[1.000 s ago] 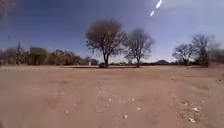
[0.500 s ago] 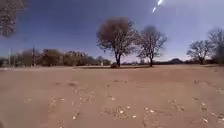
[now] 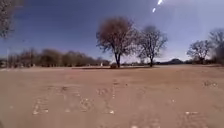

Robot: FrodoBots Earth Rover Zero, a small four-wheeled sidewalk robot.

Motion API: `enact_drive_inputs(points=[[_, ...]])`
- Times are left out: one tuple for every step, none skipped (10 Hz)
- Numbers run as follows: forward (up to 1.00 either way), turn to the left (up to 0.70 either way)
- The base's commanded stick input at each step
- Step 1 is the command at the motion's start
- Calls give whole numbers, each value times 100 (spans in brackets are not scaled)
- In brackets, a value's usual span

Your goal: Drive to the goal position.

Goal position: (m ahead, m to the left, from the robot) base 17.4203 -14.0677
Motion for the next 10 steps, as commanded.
enact_drive_inputs(points=[[100, 0], [100, 0], [100, 0], [100, 0], [100, 0], [100, 0], [100, 0], [100, 0], [100, 0], [100, 0]])
